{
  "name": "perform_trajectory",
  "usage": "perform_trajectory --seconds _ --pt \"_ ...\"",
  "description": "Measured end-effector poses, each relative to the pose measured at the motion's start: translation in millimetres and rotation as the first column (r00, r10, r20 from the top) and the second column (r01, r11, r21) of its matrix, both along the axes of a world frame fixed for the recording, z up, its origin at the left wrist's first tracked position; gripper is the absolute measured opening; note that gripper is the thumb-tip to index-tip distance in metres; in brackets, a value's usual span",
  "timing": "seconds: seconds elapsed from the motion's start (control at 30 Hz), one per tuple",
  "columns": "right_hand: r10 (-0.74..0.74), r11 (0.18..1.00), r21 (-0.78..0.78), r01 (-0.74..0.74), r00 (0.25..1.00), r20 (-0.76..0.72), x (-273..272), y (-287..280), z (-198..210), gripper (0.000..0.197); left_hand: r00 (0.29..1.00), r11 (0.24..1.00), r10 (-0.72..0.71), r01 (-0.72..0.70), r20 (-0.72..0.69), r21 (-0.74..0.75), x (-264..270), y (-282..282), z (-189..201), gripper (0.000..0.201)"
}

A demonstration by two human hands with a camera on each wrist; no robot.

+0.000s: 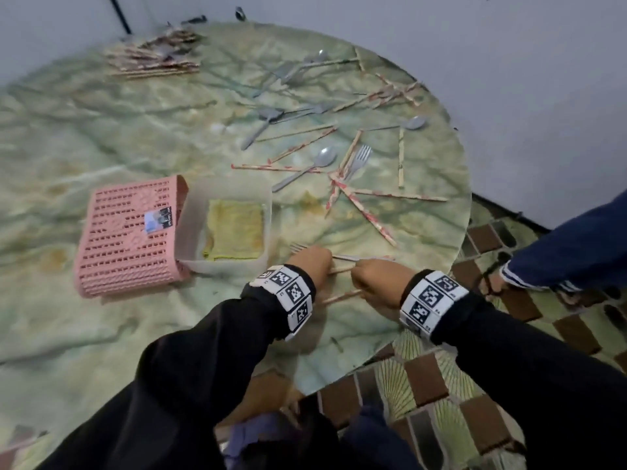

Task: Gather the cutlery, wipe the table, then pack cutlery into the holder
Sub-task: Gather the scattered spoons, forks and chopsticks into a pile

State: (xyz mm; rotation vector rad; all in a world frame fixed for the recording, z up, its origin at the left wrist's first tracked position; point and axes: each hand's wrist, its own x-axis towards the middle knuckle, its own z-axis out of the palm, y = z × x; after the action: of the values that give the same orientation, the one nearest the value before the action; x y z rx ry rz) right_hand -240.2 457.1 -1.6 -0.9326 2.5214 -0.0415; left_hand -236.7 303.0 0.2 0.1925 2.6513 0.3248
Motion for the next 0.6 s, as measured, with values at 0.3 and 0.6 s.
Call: perform_trajectory --seconds 0.3,0.6 --pt "-0.283 0.795 -0.437 0.420 0.895 0.346 -92.9 57.7 36.4 0.028 0.719 0.695 0.694 -0.656 -0.037 0.294 19.6 28.1 15.1 0.024" --pt "-0.401 0.889 -0.217 0.403 0.914 0.053 -126.0 4.9 3.2 0.039 0.540 0.531 0.841 -0.834 0.027 0.149 -16.2 38.1 3.6 0.034"
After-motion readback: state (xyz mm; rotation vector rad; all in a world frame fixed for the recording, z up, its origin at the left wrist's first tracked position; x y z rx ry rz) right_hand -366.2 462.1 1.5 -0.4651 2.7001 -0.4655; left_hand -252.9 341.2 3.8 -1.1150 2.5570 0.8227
